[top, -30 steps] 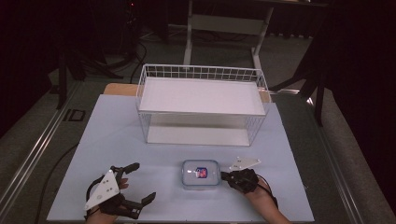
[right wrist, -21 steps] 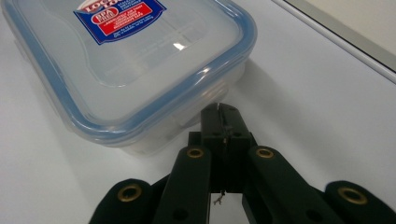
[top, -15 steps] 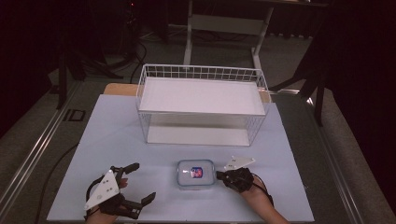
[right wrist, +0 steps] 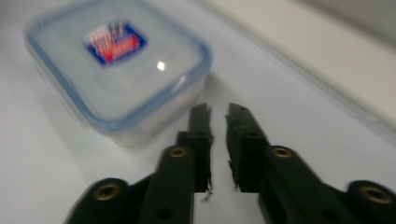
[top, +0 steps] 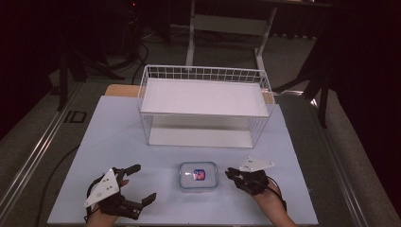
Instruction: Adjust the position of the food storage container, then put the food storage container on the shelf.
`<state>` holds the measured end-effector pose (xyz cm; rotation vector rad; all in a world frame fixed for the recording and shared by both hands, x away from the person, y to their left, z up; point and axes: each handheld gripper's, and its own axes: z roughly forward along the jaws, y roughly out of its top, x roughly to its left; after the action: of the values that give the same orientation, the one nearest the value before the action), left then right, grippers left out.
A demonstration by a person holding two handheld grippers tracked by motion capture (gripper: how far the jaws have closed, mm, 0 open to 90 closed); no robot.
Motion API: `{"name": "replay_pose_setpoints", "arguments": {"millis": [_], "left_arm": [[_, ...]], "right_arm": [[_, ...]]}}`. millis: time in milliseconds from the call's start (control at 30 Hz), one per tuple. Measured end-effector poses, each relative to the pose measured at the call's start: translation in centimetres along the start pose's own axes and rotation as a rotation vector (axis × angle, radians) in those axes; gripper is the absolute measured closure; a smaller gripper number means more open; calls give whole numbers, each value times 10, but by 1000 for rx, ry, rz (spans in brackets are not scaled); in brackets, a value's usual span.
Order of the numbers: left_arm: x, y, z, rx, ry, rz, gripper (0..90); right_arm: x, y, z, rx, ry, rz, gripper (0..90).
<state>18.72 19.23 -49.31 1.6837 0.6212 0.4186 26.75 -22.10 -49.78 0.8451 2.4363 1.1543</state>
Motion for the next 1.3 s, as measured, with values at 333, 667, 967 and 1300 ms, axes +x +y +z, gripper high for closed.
{"name": "replay_pose_setpoints", "arguments": {"millis": [333,667,967,1300], "left_arm": [[-14,13,7,55,-65,71,5],[-23,45,13,70,-108,32,13],[-13,57,40,149,-98,-87,13],[-5,47,71,290,-145,-336,13]], "right_arm": [[12,15,-36,-168,32,6,136],[23,30,-55,-250,-48,-73,145],[13,43,-58,-268,26,-9,188],[4,44,-31,-116,128,181,135]]}}
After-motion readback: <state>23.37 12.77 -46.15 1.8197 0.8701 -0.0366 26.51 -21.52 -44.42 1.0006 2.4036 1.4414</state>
